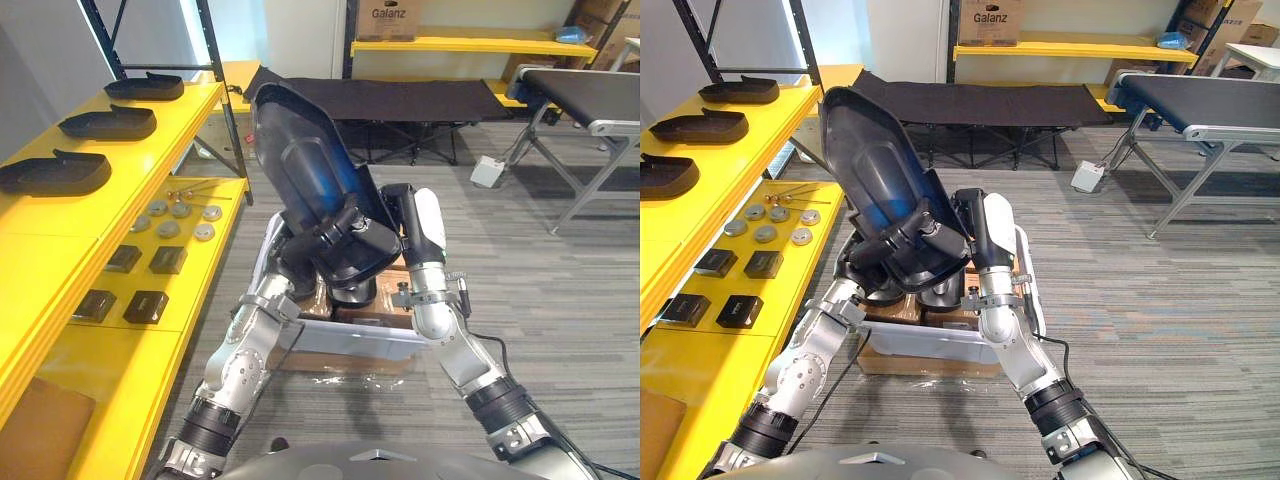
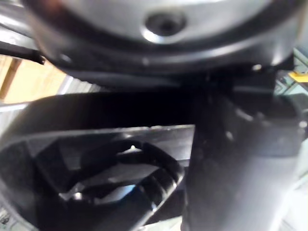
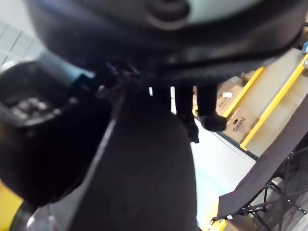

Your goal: Walk over and take three plastic housings, then place them on the shelf

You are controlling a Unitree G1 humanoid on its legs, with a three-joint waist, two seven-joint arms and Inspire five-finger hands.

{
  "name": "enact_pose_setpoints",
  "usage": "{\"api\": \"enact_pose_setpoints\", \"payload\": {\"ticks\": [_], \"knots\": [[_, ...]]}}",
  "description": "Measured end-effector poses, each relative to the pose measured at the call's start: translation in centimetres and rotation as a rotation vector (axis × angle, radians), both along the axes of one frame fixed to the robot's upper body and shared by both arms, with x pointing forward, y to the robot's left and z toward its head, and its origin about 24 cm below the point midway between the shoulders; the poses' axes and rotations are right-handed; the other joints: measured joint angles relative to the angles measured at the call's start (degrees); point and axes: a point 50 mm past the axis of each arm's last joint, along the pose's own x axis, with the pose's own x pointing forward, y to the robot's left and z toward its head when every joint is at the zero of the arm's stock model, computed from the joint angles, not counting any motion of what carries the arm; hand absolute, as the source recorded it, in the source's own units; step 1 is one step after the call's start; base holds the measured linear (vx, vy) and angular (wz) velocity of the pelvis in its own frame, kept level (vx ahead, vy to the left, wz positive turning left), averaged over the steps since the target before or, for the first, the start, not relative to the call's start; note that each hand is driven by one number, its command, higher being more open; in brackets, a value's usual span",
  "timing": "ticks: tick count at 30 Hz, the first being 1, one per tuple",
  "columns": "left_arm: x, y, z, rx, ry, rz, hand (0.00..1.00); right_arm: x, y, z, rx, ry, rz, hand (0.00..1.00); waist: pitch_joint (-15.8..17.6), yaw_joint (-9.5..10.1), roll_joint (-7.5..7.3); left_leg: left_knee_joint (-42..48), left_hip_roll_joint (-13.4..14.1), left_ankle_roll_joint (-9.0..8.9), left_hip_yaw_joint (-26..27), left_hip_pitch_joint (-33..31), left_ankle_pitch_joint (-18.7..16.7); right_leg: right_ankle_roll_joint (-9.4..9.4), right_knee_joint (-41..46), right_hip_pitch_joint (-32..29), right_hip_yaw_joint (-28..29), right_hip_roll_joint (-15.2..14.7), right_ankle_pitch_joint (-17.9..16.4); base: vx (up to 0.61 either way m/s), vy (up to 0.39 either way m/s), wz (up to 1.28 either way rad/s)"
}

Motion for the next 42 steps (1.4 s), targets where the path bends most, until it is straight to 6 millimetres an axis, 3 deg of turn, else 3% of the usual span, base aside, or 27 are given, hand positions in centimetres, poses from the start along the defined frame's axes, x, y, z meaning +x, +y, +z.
{"api": "enact_pose_setpoints", "payload": {"ticks": [6, 10, 22, 23, 30, 38, 42], "knots": [[-0.4, -0.1, -0.6, 0.012, 0.026, -0.003, 0.00, 0.0, -0.1, -0.3, -0.025, 0.019, 0.003, 0.00, -0.18, 0.69, 0.28, -0.02, 0.32, -0.02, -0.09, 0.04, -0.01, 0.12, 0.00, -0.01, 0.16, 0.34, 0.09, 0.00, 0.000, 0.00], [-0.3, 0.5, -1.5, 0.025, 0.087, 0.082, 0.00, -0.3, 0.9, -0.1, -0.022, 0.002, 0.043, 0.00, -0.26, 0.41, 0.40, -0.15, 0.49, -0.03, -0.10, 0.14, -0.01, 0.03, 0.00, 0.03, 0.28, 0.47, 0.01, 0.00, 0.000, 0.00], [-0.9, 0.4, -1.6, -0.032, 0.108, 0.188, 0.00, -0.2, 1.6, 0.0, -0.006, 0.014, 0.062, 0.00, -0.26, 0.67, 0.38, -0.17, 0.53, -0.03, -0.50, 0.08, -0.01, -0.07, 0.00, 0.15, -0.16, 0.54, -0.08, 0.00, 0.000, 0.00], [-0.9, 0.3, -1.6, -0.034, 0.107, 0.194, 0.00, -0.2, 1.7, 0.1, -0.002, 0.014, 0.061, 1.00, -0.26, 0.66, 0.38, -0.17, 0.53, -0.04, -0.50, 0.08, -0.01, -0.10, 0.00, 0.15, -0.17, 0.53, -0.11, 0.00, 0.000, 0.00], [-0.8, 0.4, -1.4, -0.026, 0.104, 0.258, 0.00, -0.3, 2.4, 0.4, 0.071, 0.008, 0.054, 1.00, -0.23, 0.54, 0.26, -0.17, 0.65, -0.13, -0.50, 0.06, -0.08, -0.58, -0.02, 0.14, -0.22, 0.51, -0.45, 0.00, 0.000, 0.00], [-1.1, 1.0, 0.3, 0.154, -0.028, 0.346, 0.00, -0.6, 2.7, 0.5, 0.143, 0.020, 0.057, 1.00, -0.20, 0.64, -0.05, -0.01, 0.67, -0.39, -0.59, 0.00, -0.26, -0.27, -0.01, 0.15, -0.41, 0.52, -0.24, 0.00, 0.000, 0.00], [-1.0, 2.4, 1.4, 0.341, -0.119, 0.485, 0.00, -1.8, 2.8, 0.1, 0.209, 0.047, 0.090, 1.00, -0.22, 0.66, -0.23, -0.03, 0.73, -0.44, -0.77, 0.00, -0.30, -0.28, -0.02, 0.25, -0.59, 0.53, -0.26, 0.00, 0.000, 0.00]]}}
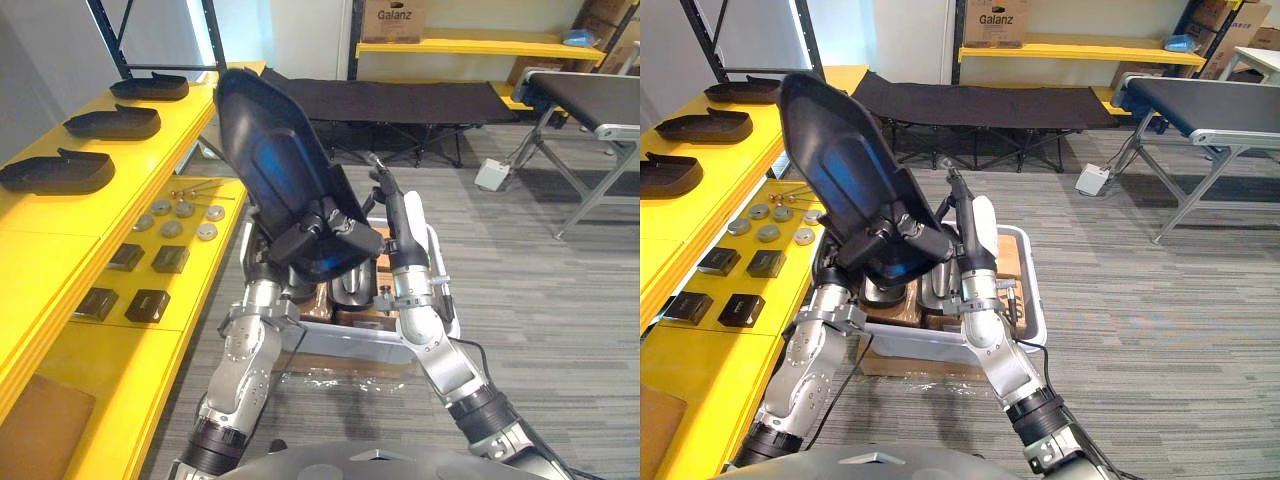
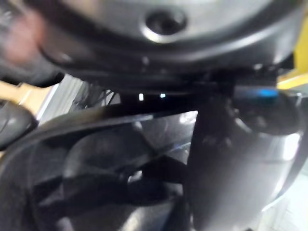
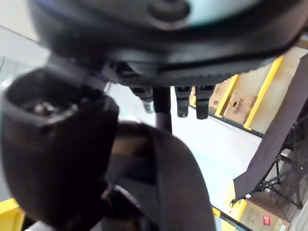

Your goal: Walk over and take three plastic housings, then place them on the shelf

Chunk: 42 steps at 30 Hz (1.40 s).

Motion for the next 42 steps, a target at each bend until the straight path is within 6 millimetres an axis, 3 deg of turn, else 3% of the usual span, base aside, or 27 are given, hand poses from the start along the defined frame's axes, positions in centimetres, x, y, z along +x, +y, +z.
{"api": "enact_pose_setpoints", "payload": {"ticks": [5, 9, 18, 24, 29, 34, 38, 42], "knots": [[-0.7, 1.9, 0.5, 0.175, -0.028, 0.190, 0.00, -1.4, 1.9, 0.4, 0.071, 0.002, 0.090, 1.00, 0.23, 0.07, -0.38, -0.12, 0.08, -0.12, -0.32, -0.12, -0.10, -0.30, -0.01, 0.00, -0.18, 0.04, -0.35, 0.00, 0.000, 0.02], [-2.1, 3.0, 1.2, 0.275, -0.062, 0.315, 0.00, -2.0, 1.6, 1.2, 0.195, -0.010, 0.063, 1.00, 0.74, 0.51, -1.26, -0.08, 0.03, -0.18, -0.45, -0.19, -0.19, -0.18, 0.00, 0.06, -0.35, 0.00, -0.48, 0.00, 0.000, 0.01], [-3.3, 6.0, 1.6, 0.386, -0.082, 0.526, 0.00, -3.3, -2.7, -1.0, 0.345, 0.135, -0.083, 1.00, 0.85, -0.22, -1.23, -0.13, 0.01, -0.43, 0.49, -0.15, -0.95, -0.30, 0.00, -0.23, 0.28, -0.06, -0.72, 0.00, 0.000, -0.03], [-5.6, 6.5, 1.1, 0.242, -0.057, 0.479, 0.00, -4.8, -6.4, -3.3, 0.468, 0.272, -0.190, 1.00, 1.10, -0.41, -0.85, 0.06, 0.07, -0.39, 1.14, -0.09, -1.16, -0.09, 0.01, -0.75, 1.34, 0.00, -0.42, 0.04, 0.002, -0.09], [-6.9, 8.5, 0.9, 0.193, -0.043, 0.558, 0.00, -5.2, -8.4, -5.1, 0.536, 0.353, -0.220, 1.00, 1.38, -0.26, -0.42, 0.06, 0.08, -0.38, 1.05, -0.03, -1.16, -0.05, 0.01, -0.50, 1.35, 0.04, -0.45, 0.01, -0.001, 0.00], [-7.5, 9.5, 2.1, 0.193, -0.089, 0.623, 0.00, -4.4, -7.5, -5.7, 0.531, 0.390, -0.164, 1.00, 1.50, 0.31, -0.43, 0.03, -0.15, -0.32, -0.85, -0.36, -1.37, 0.11, 0.01, 0.15, -0.47, -0.13, -0.72, 0.00, 0.005, 0.18], [-7.9, 9.7, 3.5, 0.180, -0.155, 0.652, 0.00, -2.7, -5.4, -5.5, 0.521, 0.397, -0.060, 1.00, 1.76, 2.88, -0.40, 0.03, -0.73, -0.20, -6.42, -2.22, -0.48, 0.27, 0.02, 1.42, -5.79, -0.19, -1.54, -0.01, -0.002, 0.63], [-8.7, 11.0, 3.8, 0.214, -0.160, 0.699, 0.00, -1.1, -3.6, -4.7, 0.490, 0.387, 0.043, 1.00, 3.15, 6.14, -0.26, -0.11, -1.34, -0.34, -11.69, -3.26, 0.37, 0.58, 0.32, 3.19, -11.30, -0.11, -3.02, 0.00, -0.021, 0.80]]}}
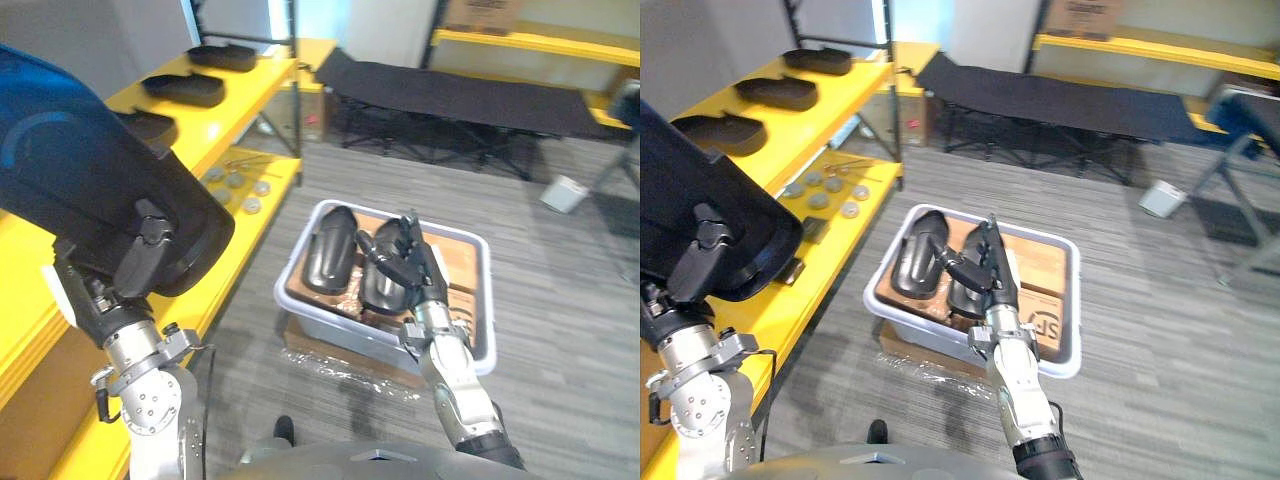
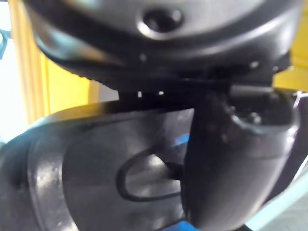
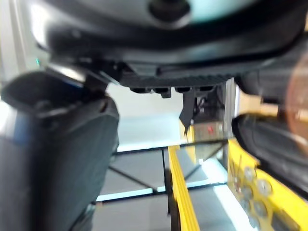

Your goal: Walk over and take three plastic housings, then place them on the shelf

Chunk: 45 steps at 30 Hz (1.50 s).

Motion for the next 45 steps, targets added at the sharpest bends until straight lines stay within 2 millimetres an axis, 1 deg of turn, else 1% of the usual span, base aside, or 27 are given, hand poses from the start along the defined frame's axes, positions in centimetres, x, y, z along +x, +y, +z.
{"api": "enact_pose_setpoints", "payload": {"ticks": [2, 3, 5, 8, 11, 12, 13, 14, 15, 16, 18, 19, 21, 23, 24, 26, 28, 31, 34, 35, 36, 37, 38, 39, 40, 42, 45], "knots": [[-1.0, 0.9, -0.4, 0.020, 0.040, 0.035, 0.00, 1.0, 0.8, 0.8, -0.008, -0.034, 0.048, 1.00, 0.18, 1.94, -0.14, 0.17, -0.44, 0.38, -3.13, -1.54, 1.11, 0.02, 0.21, 0.62, -3.18, 0.13, -0.24, 0.05, -0.026, 0.76], [-1.3, 1.0, -0.6, 0.020, 0.054, 0.043, 0.00, 1.4, 0.9, 0.8, -0.013, -0.037, 0.057, 1.00, 0.19, 2.34, -0.20, 0.18, -0.63, 0.39, -3.70, -1.63, 1.26, 0.07, 0.23, 0.93, -3.75, 0.11, -0.34, 0.06, -0.003, 0.61], [-2.5, 1.4, -1.4, 0.013, 0.104, 0.066, 0.00, 2.5, 1.4, 1.3, -0.025, -0.052, 0.079, 1.00, 0.21, 4.87, -0.28, 0.24, -1.10, 0.40, -5.15, -1.61, 1.46, 0.13, 1.11, 1.42, -5.03, -0.26, -0.82, 0.04, 0.020, 0.40], [-3.6, 1.8, -1.9, 0.023, 0.148, 0.088, 0.00, 3.4, 2.2, 1.9, -0.030, -0.072, 0.108, 1.00, 0.65, 6.78, -0.66, 0.39, -1.72, 0.39, -6.64, -1.30, 1.40, 0.36, 2.11, 2.24, -5.87, -0.78, -1.95, 0.02, 0.029, 0.27], [-3.7, 1.6, -2.0, 0.033, 0.156, 0.047, 0.00, 3.5, 2.4, 2.1, -0.033, -0.083, 0.116, 1.00, 2.13, 7.06, -0.51, 3.18, -2.87, 1.05, -8.19, -3.32, -0.26, 0.58, 4.11, 3.35, -9.59, -1.07, -3.49, -0.06, 0.023, 0.57], [-3.6, 1.5, -1.9, 0.040, 0.154, 0.028, 0.00, 3.5, 2.3, 2.1, -0.035, -0.083, 0.112, 1.00, 2.47, 6.99, -0.46, 3.72, -2.75, 1.30, -7.16, -3.91, -0.34, 0.73, 4.18, 3.73, -10.69, -1.06, -3.67, -0.11, 0.041, 1.03], [-3.4, 1.3, -1.8, 0.056, 0.147, -0.015, 0.00, 3.5, 2.0, 2.1, -0.042, -0.082, 0.098, 1.00, 3.36, 5.90, -0.26, 4.95, -2.17, 2.10, -3.55, -4.91, -0.82, 1.07, 4.42, 4.89, -13.66, -1.11, -4.04, -0.10, 0.053, 1.06], [-3.3, 1.1, -1.7, 0.068, 0.144, -0.051, 0.00, 3.5, 1.5, 1.9, -0.053, -0.077, 0.082, 1.00, 3.72, 5.82, -0.01, 5.19, -1.59, 2.54, -1.09, -5.20, -0.41, 1.20, 5.20, 5.06, -15.01, -1.32, -4.46, -0.09, 0.075, 1.08], [-3.2, 0.9, -1.7, 0.082, 0.139, -0.085, 0.00, 3.4, 1.1, 1.7, -0.068, -0.070, 0.066, 1.00, 4.10, 6.43, 0.53, 4.74, -1.59, 2.63, -0.72, -5.14, 0.74, 1.26, 5.87, 5.26, -15.95, -1.56, -4.82, -0.05, 0.060, 0.61], [-3.2, 0.9, -1.6, 0.088, 0.135, -0.096, 0.00, 3.3, 0.9, 1.7, -0.076, -0.068, 0.064, 1.00, 4.34, 6.46, 0.81, 4.67, -1.56, 2.60, -1.08, -5.16, 1.24, 1.30, 6.25, 5.38, -16.09, -1.88, -5.06, -0.06, 0.078, 0.46], [-3.2, 0.8, -1.4, 0.104, 0.120, -0.108, 0.00, 3.2, 0.7, 1.5, -0.110, -0.067, 0.064, 1.00, 4.89, 6.42, 1.68, 4.61, -1.88, 2.81, -0.70, -5.10, 1.43, 1.26, 7.44, 5.24, -15.84, -2.66, -5.88, -0.08, 0.084, 0.17], [-3.2, 0.8, -1.3, 0.110, 0.114, -0.112, 0.00, 3.1, 0.7, 1.5, -0.109, -0.068, 0.066, 1.00, 4.95, 6.36, 1.78, 4.59, -1.96, 2.82, -0.44, -5.12, 1.42, 1.34, 8.08, 4.98, -15.62, -3.02, -6.30, -0.07, 0.072, 0.00], [-2.7, 0.6, -0.9, 0.144, 0.094, -0.168, 0.00, 2.7, 0.0, 1.4, -0.099, -0.076, 0.047, 1.00, 5.15, 5.91, 1.97, 4.33, -2.89, 3.06, -0.78, -5.50, 1.45, 1.91, 11.36, 3.66, -13.13, -3.76, -8.79, -0.07, 0.063, 0.27], [-1.3, 0.2, 0.3, 0.244, 0.062, -0.318, 0.00, 1.5, -1.6, 1.3, -0.087, -0.088, -0.014, 1.00, 5.32, 2.80, 1.62, 3.42, -4.86, 4.09, -4.90, -5.82, 1.96, 1.13, 15.61, 1.50, -3.68, -2.86, -13.07, -0.08, 0.005, 1.02], [-0.6, -0.2, 0.8, 0.284, 0.042, -0.389, 0.00, 1.1, -2.3, 1.3, -0.086, -0.094, -0.041, 1.00, 5.31, 1.99, 1.57, 2.57, -5.52, 4.43, -6.13, -5.50, 2.28, 0.74, 16.36, 1.00, -0.72, -2.32, -14.03, -0.02, -0.035, 0.92], [0.4, -0.9, 1.9, 0.364, -0.004, -0.533, 0.00, 0.6, -3.4, 1.4, -0.088, -0.099, -0.082, 1.00, 5.39, 1.34, 1.73, 0.39, -5.85, 4.44, -7.36, -4.72, 4.37, 0.84, 17.11, 0.75, 3.31, -1.77, -14.16, 0.00, -0.017, 0.49], [1.0, -1.3, 2.5, 0.390, -0.041, -0.618, 0.00, 0.5, -4.0, 1.7, -0.093, -0.114, -0.087, 1.00, 5.40, 1.32, 1.73, 0.30, -5.74, 4.18, -7.38, -4.84, 5.42, 0.77, 17.10, 0.76, 3.14, -1.62, -14.32, -0.02, -0.023, 0.13], [1.0, -1.6, 2.4, 0.371, -0.053, -0.685, 0.00, 0.5, -3.9, 3.1, -0.108, -0.177, -0.036, 1.00, 5.43, 0.97, 1.82, 0.67, -5.77, 3.43, -7.59, -4.80, 6.18, 0.39, 17.30, 0.85, 3.44, -1.65, -14.88, -0.02, -0.024, 0.02], [1.0, -1.8, 2.3, 0.337, -0.069, -0.716, 0.00, 0.3, -3.6, 4.5, -0.115, -0.238, 0.011, 1.00, 5.59, 1.26, 2.09, 1.64, -5.82, 3.32, -8.05, -4.67, 6.18, -0.04, 18.21, 1.34, 3.55, -1.51, -15.61, -0.04, -0.047, 0.13], [0.9, -1.9, 2.1, 0.319, -0.069, -0.718, 0.00, 0.1, -3.5, 4.8, -0.116, -0.254, 0.023, 1.00, 5.78, 1.29, 2.39, 2.07, -5.78, 3.38, -8.00, -4.39, 5.42, -0.03, 18.42, 2.00, 3.41, -1.37, -15.92, -0.07, -0.049, 0.22], [0.8, -2.0, 1.8, 0.297, -0.067, -0.723, 0.00, -0.1, -3.4, 5.0, -0.117, -0.261, 0.032, 1.00, 6.03, 1.26, 2.80, 2.47, -5.57, 3.76, -6.47, -4.27, 4.77, -0.04, 18.64, 2.67, 2.94, -1.36, -16.03, -0.09, -0.036, 0.31], [0.6, -1.9, 1.4, 0.275, -0.054, -0.727, 0.00, -0.3, -3.4, 5.1, -0.118, -0.265, 0.039, 1.00, 6.35, 1.10, 3.15, 4.34, -5.19, 4.35, -2.06, -4.93, 2.21, 0.13, 18.76, 3.42, 2.08, -1.50, -16.24, -0.09, -0.031, 0.34], [0.6, -1.9, 1.2, 0.267, -0.047, -0.726, 0.00, -0.4, -3.5, 5.1, -0.121, -0.267, 0.040, 1.00, 6.59, 0.87, 3.50, 5.58, -4.61, 4.50, -0.15, -5.17, 1.48, 0.08, 18.76, 3.87, 1.48, -1.49, -16.29, -0.07, -0.017, 0.43], [0.6, -1.9, 0.7, 0.254, -0.030, -0.732, 0.00, -0.5, -3.7, 5.1, -0.130, -0.269, 0.045, 1.00, 6.99, 0.37, 4.30, 7.47, -3.68, 4.74, 2.46, -5.79, 1.13, -0.02, 19.05, 4.52, 0.59, -1.38, -16.77, -0.06, -0.008, 0.44], [0.6, -1.9, 0.3, 0.245, -0.014, -0.735, 0.00, -0.6, -3.8, 5.0, -0.130, -0.265, 0.044, 1.00, 6.88, 0.22, 4.76, 8.25, -3.49, 4.74, 3.04, -6.29, 1.14, -0.18, 19.51, 4.52, -0.13, -1.40, -17.78, -0.07, -0.006, 0.47], [0.3, -1.8, -0.1, 0.235, 0.006, -0.731, 0.00, -0.8, -3.9, 4.9, -0.132, -0.264, 0.042, 1.00, 6.79, 0.09, 4.93, 8.85, -3.20, 4.75, 3.83, -6.99, 1.14, -0.46, 20.27, 3.77, -0.54, -1.70, -18.65, -0.07, 0.016, 0.29], [-0.1, -1.6, -0.6, 0.219, 0.034, -0.721, 0.00, -0.9, -4.2, 4.9, -0.131, -0.266, 0.026, 1.00, 6.78, 0.97, 4.82, 9.40, -2.86, 4.80, 5.70, -7.37, 1.17, 0.00, 20.19, 3.96, -1.31, -2.08, -19.07, 0.01, 0.013, 0.14]]}}
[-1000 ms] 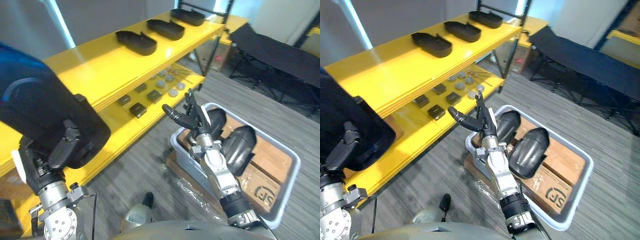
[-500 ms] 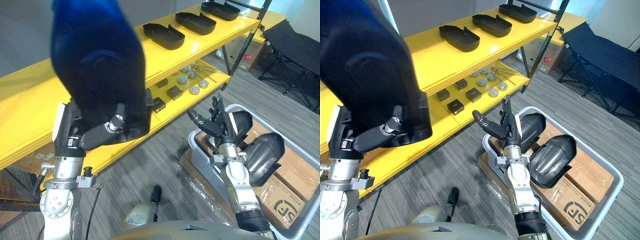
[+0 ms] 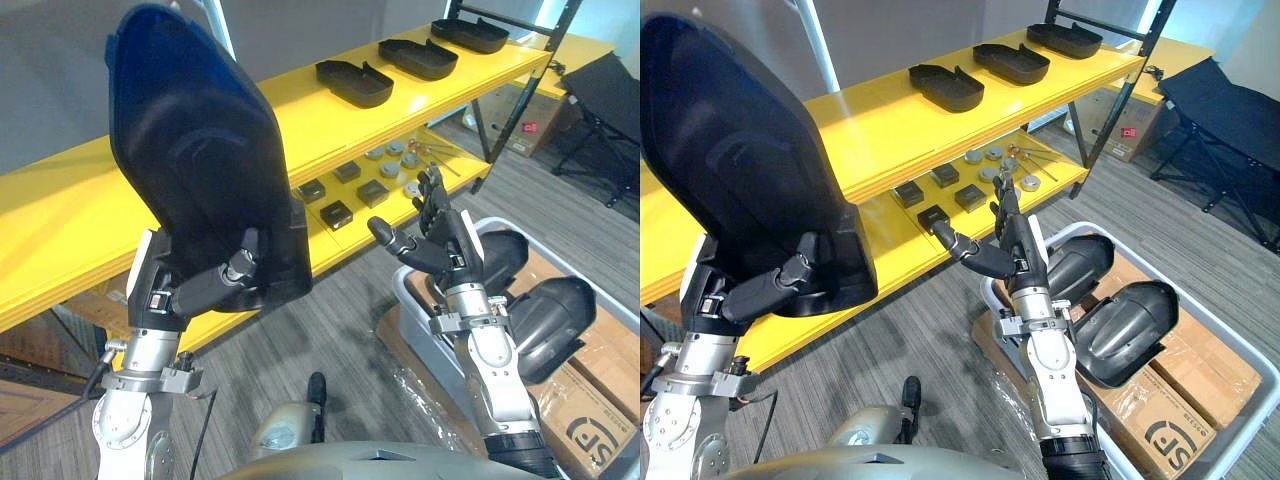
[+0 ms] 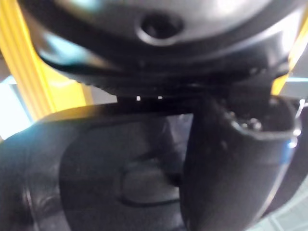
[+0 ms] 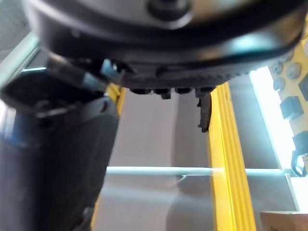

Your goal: Walk over and take three plastic housings, then place them on the shelf

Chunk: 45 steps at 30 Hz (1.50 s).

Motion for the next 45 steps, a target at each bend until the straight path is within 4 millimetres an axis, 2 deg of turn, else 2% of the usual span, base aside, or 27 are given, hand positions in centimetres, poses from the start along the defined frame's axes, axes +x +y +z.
{"api": "enact_pose_setpoints", "payload": {"ticks": [4, 5, 7, 9, 10, 11, 13, 14, 16, 18, 19, 20, 21, 22, 24, 25, 26, 29, 33, 37, 39, 40, 41, 42, 43, 44, 45], "knots": [[-0.1, 0.9, 0.0, 0.009, 0.000, 0.046, 0.00, 0.5, -0.5, 0.2, 0.030, -0.024, -0.063, 1.00, -0.08, 0.68, -2.05, 2.37, -1.62, 1.04, 0.80, -1.71, -0.79, 2.00, -0.07, 0.98, -2.83, -2.15, -0.09, 0.12, 0.034, 0.31], [-0.1, 1.2, 0.1, 0.012, -0.003, 0.061, 0.00, 0.7, -0.8, -0.2, 0.047, -0.015, -0.103, 1.00, -0.49, 0.98, -3.27, 3.87, -3.10, 1.66, 0.77, -2.34, -2.63, 3.60, 0.56, 1.88, -3.83, -3.67, 0.08, 0.20, 0.053, 0.32], [0.0, 1.2, 0.1, 0.005, -0.006, 0.063, 0.00, 0.7, -1.4, -0.5, 0.054, -0.006, -0.149, 1.00, -0.60, 0.94, -3.25, 5.55, -4.29, 2.64, -0.23, -2.55, -3.64, 4.40, 6.86, 0.38, -3.21, -5.80, 0.68, 0.25, 0.093, 0.44], [0.2, 1.3, 0.3, 0.012, -0.017, 0.064, 0.00, 0.7, -2.1, -0.7, 0.060, 0.000, -0.199, 1.00, -0.60, 0.53, -3.29, 5.29, -5.48, 3.65, -1.63, -1.63, -4.21, 2.16, 18.56, -3.95, 0.00, -9.17, 3.54, 0.23, 0.124, 0.46], [0.2, 1.6, 0.5, 0.017, -0.022, 0.076, 0.00, 0.6, -2.4, -0.6, 0.064, -0.006, -0.219, 1.00, -0.60, 0.34, -3.28, 3.89, -5.83, 4.24, -2.73, -0.02, -4.68, -0.52, 26.11, -7.64, 3.49, -10.67, 8.18, 0.26, 0.112, 0.29], [0.3, 1.9, 0.6, 0.018, -0.025, 0.095, 0.00, 0.5, -2.5, -0.6, 0.055, -0.017, -0.232, 1.00, -0.51, -0.01, -3.19, 1.93, -5.88, 4.30, -3.89, 2.42, -5.28, -1.82, 32.86, -11.25, 7.38, -11.35, 11.89, 0.27, 0.102, 0.26], [0.3, 2.2, 0.7, 0.016, -0.026, 0.120, 0.00, 0.5, -2.4, -0.4, 0.040, -0.035, -0.236, 1.00, -0.49, -0.86, -3.05, 1.04, -5.75, 4.23, -5.22, 4.41, -5.82, -2.15, 36.16, -13.56, 9.92, -10.81, 10.35, 0.24, 0.080, 0.29], [0.4, 2.4, 0.9, 0.015, -0.036, 0.135, 0.00, 0.3, -2.2, 0.1, 0.037, -0.072, -0.230, 1.00, -0.38, -1.79, -2.77, 0.52, -5.20, 3.97, -6.54, 6.35, -6.81, -1.69, 34.45, -16.09, 11.67, -9.30, 7.70, 0.20, 0.064, 0.33], [0.7, 2.4, 1.1, 0.016, -0.047, 0.134, 0.00, 0.2, -2.2, 1.0, 0.020, -0.114, -0.223, 1.00, -0.39, -2.33, -2.75, 0.28, -4.83, 3.46, -8.35, 7.41, -7.61, -1.75, 27.76, -19.00, 13.45, -6.81, 5.95, 0.18, 0.015, 0.33], [1.7, 1.8, 1.4, 0.004, -0.065, 0.108, 0.00, -0.1, -2.5, 2.0, 0.008, -0.161, -0.229, 1.00, -0.40, -3.25, -2.69, 0.59, -4.72, 3.31, -10.65, 7.58, -8.51, -1.21, 18.59, -21.72, 18.46, -3.21, 6.30, 0.17, -0.049, 0.62], [2.2, 1.2, 1.5, -0.010, -0.073, 0.084, 0.00, -0.5, -2.9, 2.7, 0.003, -0.188, -0.241, 1.00, -0.42, -4.33, -2.67, 1.02, -4.76, 2.70, -12.43, 7.74, -8.77, -0.19, 13.10, -22.18, 21.99, -1.27, 6.99, 0.16, -0.106, 0.84], [2.4, 1.0, 1.4, -0.017, -0.072, 0.073, 0.00, -0.6, -3.1, 2.9, 0.000, -0.199, -0.247, 1.00, -0.43, -4.79, -2.64, 1.42, -4.83, 2.45, -13.49, 7.93, -9.04, 0.19, 10.99, -22.17, 23.35, -0.56, 7.38, 0.21, -0.154, 0.95], [2.4, 0.7, 1.1, -0.022, -0.059, 0.056, 0.00, -1.1, -3.3, 3.1, -0.004, -0.208, -0.258, 1.00, -0.73, -5.48, -3.10, 1.45, -4.99, 2.05, -14.88, 8.94, -9.40, 1.01, 7.51, -21.50, 24.33, 0.00, 8.16, 0.23, -0.195, 0.79], [2.1, 0.7, 0.8, -0.022, -0.040, 0.060, 0.00, -1.5, -3.4, 3.2, -0.003, -0.214, -0.261, 1.00, -1.45, -5.43, -4.21, 1.47, -5.44, 1.35, -15.85, 9.85, -10.10, 0.63, 4.09, -20.02, 23.30, -0.24, 8.62, 0.21, -0.192, 0.65], [1.7, 1.0, 0.5, -0.022, -0.021, 0.074, 0.00, -1.7, -3.4, 3.6, 0.018, -0.229, -0.246, 1.00, -3.17, -4.87, -6.90, 1.88, -6.66, 0.29, -15.65, 10.45, -11.71, -1.62, -1.18, -16.84, 21.41, -1.01, 13.82, 0.24, -0.249, 0.30], [1.7, 1.0, 0.1, -0.038, -0.011, 0.083, 0.00, -1.6, -3.5, 3.9, 0.013, -0.239, -0.242, 1.00, -3.73, -4.06, -7.26, 3.27, -6.47, 0.23, -14.68, 10.19, -13.49, 0.18, -4.05, -14.84, 20.08, -1.07, 15.15, 0.27, -0.281, 0.15], [1.4, 0.7, -0.5, -0.071, 0.011, 0.096, 0.00, -1.4, -3.6, 4.1, 0.007, -0.248, -0.232, 1.00, -4.34, -3.50, -5.32, 6.10, -3.96, -1.18, -11.32, 8.86, -15.47, -0.83, -6.78, -12.96, 19.02, 1.08, 16.55, 0.21, -0.201, 0.17], [1.1, 0.6, -0.8, -0.083, 0.024, 0.098, 0.00, -1.2, -3.8, 4.4, 0.020, -0.256, -0.225, 1.00, -5.63, -2.55, -3.29, 6.55, -1.57, -0.81, -8.14, 8.71, -15.98, -1.41, -10.57, -10.64, 18.07, 3.36, 16.84, 0.18, -0.151, 0.11], [1.0, 0.5, -0.9, -0.091, 0.027, 0.105, 0.00, -1.0, -3.9, 4.3, 0.042, -0.253, -0.211, 1.00, -5.94, -2.40, -2.61, 6.02, -0.93, -1.24, -7.86, 9.70, -16.23, -1.87, -12.51, -8.59, 17.54, 4.25, 16.89, 0.12, -0.067, 0.10], [1.0, 0.5, -1.0, -0.100, 0.030, 0.134, 0.00, -1.0, -3.8, 4.3, 0.086, -0.255, -0.230, 1.00, -4.45, -2.45, -2.75, 19.08, -0.98, -4.09, -7.04, 5.46, -18.16, -2.25, -13.13, -5.65, 17.05, 4.02, 16.63, 0.02, 0.018, 0.12], [1.1, 0.6, -0.8, -0.105, 0.021, 0.147, 0.00, -0.8, -3.6, 4.6, 0.100, -0.272, -0.233, 1.00, -3.05, -2.49, -2.62, 24.33, -0.20, -3.21, -6.13, 3.38, -20.29, -2.52, -13.35, -4.30, 17.36, 3.17, 15.92, -0.05, 0.074, 0.15], [1.2, 0.4, -0.7, -0.106, 0.016, 0.142, 0.00, -0.7, -3.4, 4.7, 0.114, -0.281, -0.238, 1.00, -2.39, -2.53, -1.84, 24.39, 2.78, -1.10, -4.69, 3.04, -21.44, -2.57, -13.03, -4.15, 17.16, 3.45, 15.78, -0.10, 0.083, 0.08], [1.3, 0.2, -0.7, -0.095, 0.020, 0.140, 0.00, -0.6, -3.2, 4.6, 0.134, -0.279, -0.252, 1.00, -2.22, -2.62, -1.51, 22.86, 6.99, -1.76, -3.40, 2.72, -21.34, -2.50, -12.73, -4.48, 17.99, 3.79, 15.12, -0.11, 0.133, -0.06], [1.3, 0.1, -0.7, -0.080, 0.023, 0.139, 0.00, -0.6, -3.0, 4.6, 0.140, -0.276, -0.249, 1.00, -2.66, -2.64, -0.63, 19.28, 9.17, -3.02, -3.39, 3.38, -20.36, -1.65, -11.78, -5.44, 18.73, 3.73, 14.50, -0.08, 0.169, -0.20], [1.4, -0.2, -0.7, -0.078, 0.022, 0.131, 0.00, -0.6, -2.8, 4.6, 0.140, -0.276, -0.240, 1.00, -2.91, -2.78, 0.21, 15.61, 10.87, -5.80, -3.17, 4.55, -18.31, -0.76, -10.36, -6.66, 19.73, 3.38, 13.92, -0.07, 0.282, -0.38], [1.5, -0.5, -0.7, -0.082, 0.021, 0.117, 0.00, -0.6, -2.5, 4.4, 0.151, -0.265, -0.237, 1.00, -3.08, -2.77, 0.13, 13.81, 9.61, -6.86, -1.05, 6.07, -17.90, -0.03, -9.00, -7.72, 21.43, 1.59, 13.42, -0.05, 0.282, -0.55], [1.5, -0.8, -0.2, -0.079, 0.006, 0.104, 0.00, -0.7, -1.8, 4.2, 0.165, -0.256, -0.219, 1.00, -2.90, -3.42, -1.02, 12.41, 7.87, -6.22, 1.07, 6.88, -17.75, 0.71, -9.65, -8.08, 22.64, 0.04, 14.25, -0.04, 0.330, -0.52]]}}
